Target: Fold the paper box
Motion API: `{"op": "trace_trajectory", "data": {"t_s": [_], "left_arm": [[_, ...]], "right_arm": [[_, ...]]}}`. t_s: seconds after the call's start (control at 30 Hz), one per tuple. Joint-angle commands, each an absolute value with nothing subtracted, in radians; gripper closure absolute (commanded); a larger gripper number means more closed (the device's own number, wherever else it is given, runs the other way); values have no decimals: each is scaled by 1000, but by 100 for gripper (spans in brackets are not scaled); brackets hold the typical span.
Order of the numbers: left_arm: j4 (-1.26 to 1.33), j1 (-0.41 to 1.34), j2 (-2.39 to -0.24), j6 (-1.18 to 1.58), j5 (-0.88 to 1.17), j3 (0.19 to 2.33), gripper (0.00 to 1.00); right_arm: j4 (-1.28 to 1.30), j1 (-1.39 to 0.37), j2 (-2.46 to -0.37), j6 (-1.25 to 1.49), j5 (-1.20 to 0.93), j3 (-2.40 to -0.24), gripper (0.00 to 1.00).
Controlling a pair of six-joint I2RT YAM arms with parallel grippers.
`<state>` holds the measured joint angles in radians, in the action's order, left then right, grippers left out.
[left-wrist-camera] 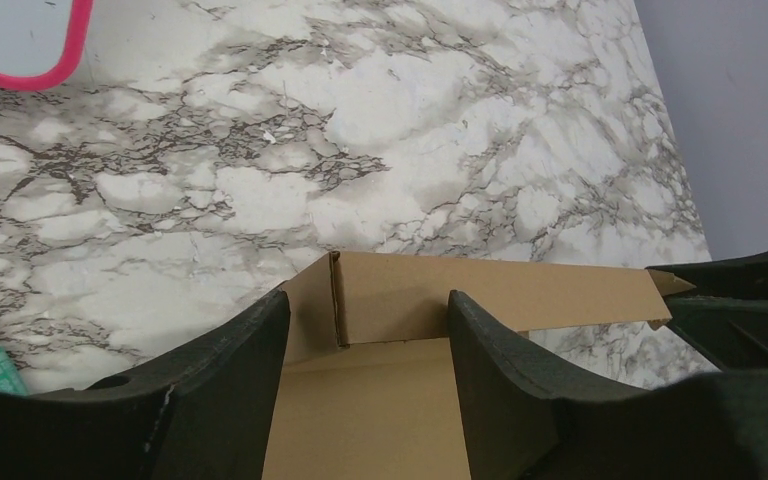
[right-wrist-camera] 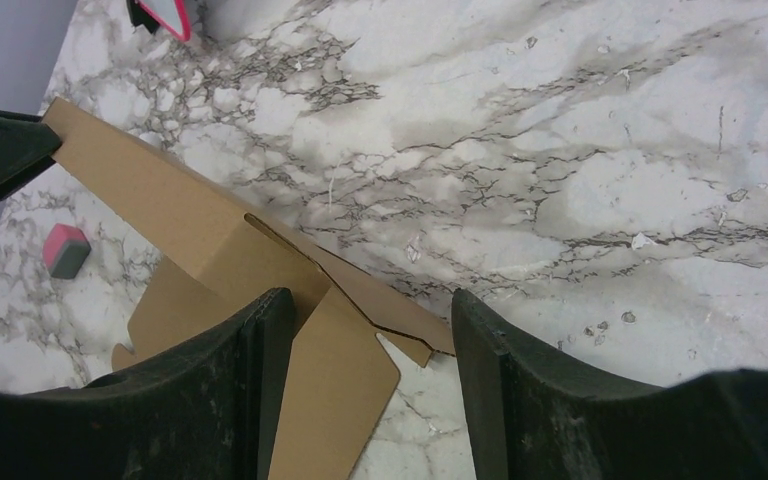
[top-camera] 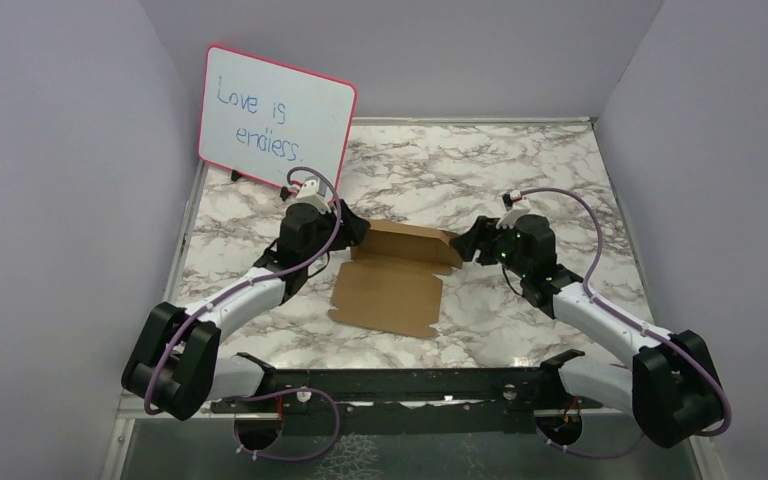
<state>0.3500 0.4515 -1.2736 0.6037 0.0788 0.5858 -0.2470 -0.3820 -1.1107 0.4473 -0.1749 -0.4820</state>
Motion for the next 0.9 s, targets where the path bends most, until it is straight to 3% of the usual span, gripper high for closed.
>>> {"op": "trace_trajectory", "data": {"t_s": [0.0,0.27,0.5,0.7,0.87], "left_arm": [[355,473,-1281,617,117,601,41],[361,520,-1261,632,108,578,45],[362,549,-1230,647,81,549,46],[357,552,-1206,632,38,535,45],[271,552,-1163,568,-80,565,36]], "right_arm": [[-320,-377,-1132,443,-213,-458,37],[-388,-377,-1139,480,-153,-442,31],[-465,-378,-1185,501,-159,-426,16],[-463,-378,-1189,492,-139,-428,15],[-423,-377,-1131,440,-116,-423,15]]}}
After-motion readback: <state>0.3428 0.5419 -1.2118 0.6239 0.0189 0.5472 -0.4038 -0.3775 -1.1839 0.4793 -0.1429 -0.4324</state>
